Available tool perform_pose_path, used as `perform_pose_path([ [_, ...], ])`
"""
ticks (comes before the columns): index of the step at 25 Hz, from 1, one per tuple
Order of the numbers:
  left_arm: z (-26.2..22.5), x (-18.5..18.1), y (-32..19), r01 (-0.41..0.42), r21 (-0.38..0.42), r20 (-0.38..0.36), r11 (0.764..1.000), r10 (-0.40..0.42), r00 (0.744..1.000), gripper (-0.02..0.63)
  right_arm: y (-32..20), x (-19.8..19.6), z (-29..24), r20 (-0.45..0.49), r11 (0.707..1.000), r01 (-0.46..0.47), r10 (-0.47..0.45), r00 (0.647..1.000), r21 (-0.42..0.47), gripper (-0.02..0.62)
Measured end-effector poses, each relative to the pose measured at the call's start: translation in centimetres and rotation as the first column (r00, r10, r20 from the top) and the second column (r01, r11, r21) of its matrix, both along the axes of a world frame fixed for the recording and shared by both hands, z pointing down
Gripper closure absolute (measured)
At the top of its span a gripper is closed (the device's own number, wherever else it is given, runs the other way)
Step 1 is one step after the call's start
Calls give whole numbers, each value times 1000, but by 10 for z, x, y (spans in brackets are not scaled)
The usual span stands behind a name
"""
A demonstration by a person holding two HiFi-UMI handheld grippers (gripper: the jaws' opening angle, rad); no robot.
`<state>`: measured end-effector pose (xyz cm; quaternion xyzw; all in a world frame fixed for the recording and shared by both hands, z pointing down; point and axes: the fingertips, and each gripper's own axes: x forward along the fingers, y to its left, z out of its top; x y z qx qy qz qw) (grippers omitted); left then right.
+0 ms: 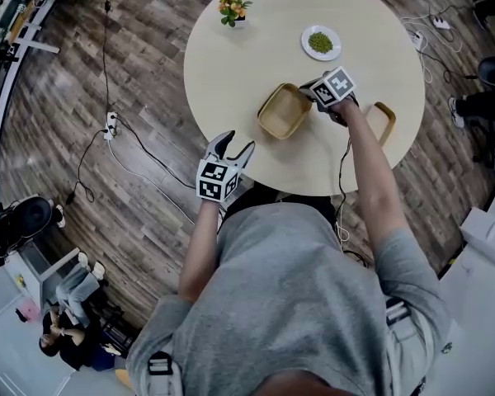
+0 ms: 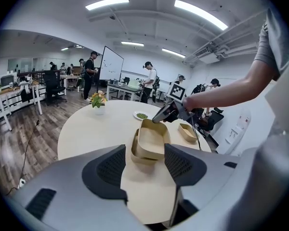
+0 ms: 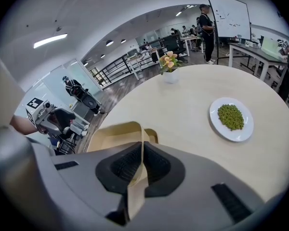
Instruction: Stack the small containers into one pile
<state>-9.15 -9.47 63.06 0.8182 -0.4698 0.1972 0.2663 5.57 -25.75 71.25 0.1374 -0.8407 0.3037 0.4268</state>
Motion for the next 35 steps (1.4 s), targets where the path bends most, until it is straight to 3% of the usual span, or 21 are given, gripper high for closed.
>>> perform_pose_path([
  [20,16,-14,-5,23,-48,3,999,-23,1000,339,-12,-6,42,-13,998,-8,7,1000,-66,577],
  [24,19,-14,-10,18,-52,2,998,-18,1000,339,-14,-12,42,38,998,-17,19,999,-52,568],
  [31,21,-14,-12,16,-52,-2,999,-16,1000,339,-16,-11,47,41,1000,-26,26,999,1,455],
  [35,22,-14,-15,13,-56,-6,998,-13,1000,339,-15,-9,51,36,999,-34,34,999,6,434],
])
